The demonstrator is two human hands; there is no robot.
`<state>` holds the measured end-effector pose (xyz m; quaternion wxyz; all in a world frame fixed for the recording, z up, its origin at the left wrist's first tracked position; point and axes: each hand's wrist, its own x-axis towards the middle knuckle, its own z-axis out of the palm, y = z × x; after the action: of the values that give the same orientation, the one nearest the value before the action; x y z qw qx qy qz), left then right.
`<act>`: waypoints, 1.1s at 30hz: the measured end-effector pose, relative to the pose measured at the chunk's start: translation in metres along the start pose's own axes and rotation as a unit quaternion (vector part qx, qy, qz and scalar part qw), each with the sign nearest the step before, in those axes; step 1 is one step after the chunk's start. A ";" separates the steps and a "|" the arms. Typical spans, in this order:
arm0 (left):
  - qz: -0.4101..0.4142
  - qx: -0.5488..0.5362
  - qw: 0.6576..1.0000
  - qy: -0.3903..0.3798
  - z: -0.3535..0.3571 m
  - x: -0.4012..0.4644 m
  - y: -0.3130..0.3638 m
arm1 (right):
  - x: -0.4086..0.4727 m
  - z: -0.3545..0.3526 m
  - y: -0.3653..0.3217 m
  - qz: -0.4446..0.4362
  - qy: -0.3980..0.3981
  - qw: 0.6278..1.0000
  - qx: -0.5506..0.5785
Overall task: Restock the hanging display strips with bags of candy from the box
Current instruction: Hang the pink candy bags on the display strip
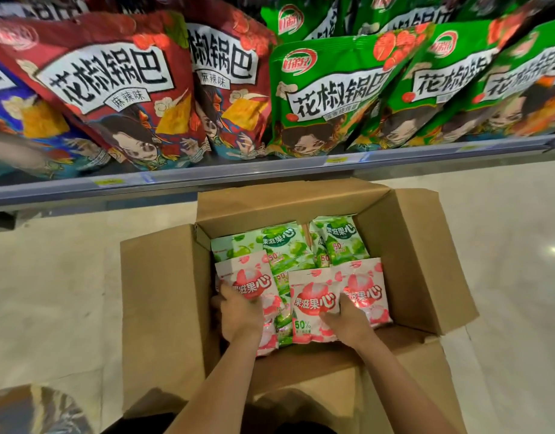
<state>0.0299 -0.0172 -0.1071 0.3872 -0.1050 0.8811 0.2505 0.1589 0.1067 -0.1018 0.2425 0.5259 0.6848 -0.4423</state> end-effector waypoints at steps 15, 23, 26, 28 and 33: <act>0.007 -0.161 0.986 -0.040 -0.012 0.005 0.007 | -0.021 -0.014 -0.010 -0.011 0.051 0.987 0.151; 0.046 -0.228 0.970 -0.072 -0.035 -0.017 0.011 | -0.052 -0.035 -0.026 -0.017 0.057 0.943 0.326; 0.045 -0.260 0.961 -0.084 -0.053 -0.035 0.020 | -0.068 -0.044 -0.030 -0.016 0.062 0.931 0.359; 0.055 -0.279 0.955 -0.083 -0.069 -0.051 0.029 | -0.086 -0.054 -0.040 -0.017 0.053 0.920 0.388; 0.071 -0.313 0.943 -0.085 -0.120 -0.107 0.059 | -0.156 -0.089 -0.083 -0.050 0.059 0.895 0.439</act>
<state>0.0043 -0.0305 0.0620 0.3895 -0.1361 0.7272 0.5486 0.1445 0.0995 0.0950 -0.0757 0.5694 0.4595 -0.6775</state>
